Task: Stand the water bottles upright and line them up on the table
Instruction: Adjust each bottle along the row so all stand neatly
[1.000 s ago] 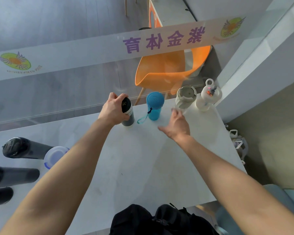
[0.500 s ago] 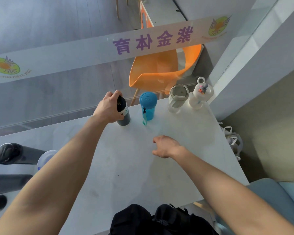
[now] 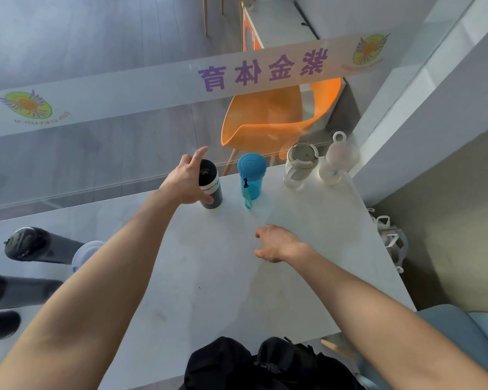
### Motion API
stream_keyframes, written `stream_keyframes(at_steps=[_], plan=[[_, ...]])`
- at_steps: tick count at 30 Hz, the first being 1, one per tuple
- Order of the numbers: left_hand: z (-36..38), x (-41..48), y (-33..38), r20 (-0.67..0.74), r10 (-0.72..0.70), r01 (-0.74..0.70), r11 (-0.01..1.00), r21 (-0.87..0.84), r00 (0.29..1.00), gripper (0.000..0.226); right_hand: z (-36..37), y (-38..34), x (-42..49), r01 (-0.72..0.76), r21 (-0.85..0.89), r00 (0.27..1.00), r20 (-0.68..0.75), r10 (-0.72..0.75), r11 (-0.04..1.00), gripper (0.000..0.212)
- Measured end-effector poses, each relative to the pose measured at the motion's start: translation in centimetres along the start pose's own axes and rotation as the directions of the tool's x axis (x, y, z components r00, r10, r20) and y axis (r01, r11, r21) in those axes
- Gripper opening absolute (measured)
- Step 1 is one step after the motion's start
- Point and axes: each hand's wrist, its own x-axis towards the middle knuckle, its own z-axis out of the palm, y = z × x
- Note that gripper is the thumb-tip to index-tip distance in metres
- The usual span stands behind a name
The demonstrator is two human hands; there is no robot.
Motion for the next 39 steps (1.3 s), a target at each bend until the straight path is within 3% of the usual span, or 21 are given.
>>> stream_keyframes(at_steps=[5,12,18,23,27,31,36,39], plan=[[-1.5,-3.6,-2.7,-0.028,-0.007,0.008,0.999,0.034,1.000,0.105,-0.5,-1.8,-0.9,0.033,-0.061,0.999,-0.003,-0.033,0.998,0.053],[-3.6,-12.8,-7.8,-0.138,-0.136,0.142,0.989,0.036,0.981,0.073,-1.0,-7.6,-2.6,0.138,-0.160,0.990,0.008,-0.138,0.977,0.052],[-5.8,-21.5,-13.0,-0.206,-0.280,0.288,0.958,0.008,0.937,0.060,-0.1,-14.7,-3.5,0.295,-0.282,0.953,0.017,-0.303,0.913,0.056],[-7.3,-24.6,-18.1,-0.234,-0.338,0.351,0.936,0.017,0.912,0.061,0.1,-21.8,-3.6,0.403,-0.267,0.883,-0.137,-0.448,0.875,0.060],[-8.6,-24.5,-21.9,-0.283,-0.268,0.296,0.953,0.060,0.921,0.065,0.3,-27.4,-3.0,0.471,-0.172,0.793,-0.348,-0.500,0.865,0.087],[-10.1,-22.7,-25.4,-0.311,-0.209,0.260,0.956,0.135,0.927,0.086,1.0,-32.5,-1.8,0.464,-0.094,0.791,-0.404,-0.459,0.881,0.116],[-8.9,-20.0,-29.6,-0.197,-0.285,0.307,0.947,0.094,0.938,0.111,3.0,-34.9,-0.4,0.399,-0.089,0.834,-0.379,-0.401,0.913,0.098],[-8.2,-18.2,-30.8,-0.110,-0.270,0.277,0.959,0.054,0.956,0.091,2.6,-34.1,0.1,0.360,-0.022,0.837,-0.433,-0.334,0.933,0.097]])
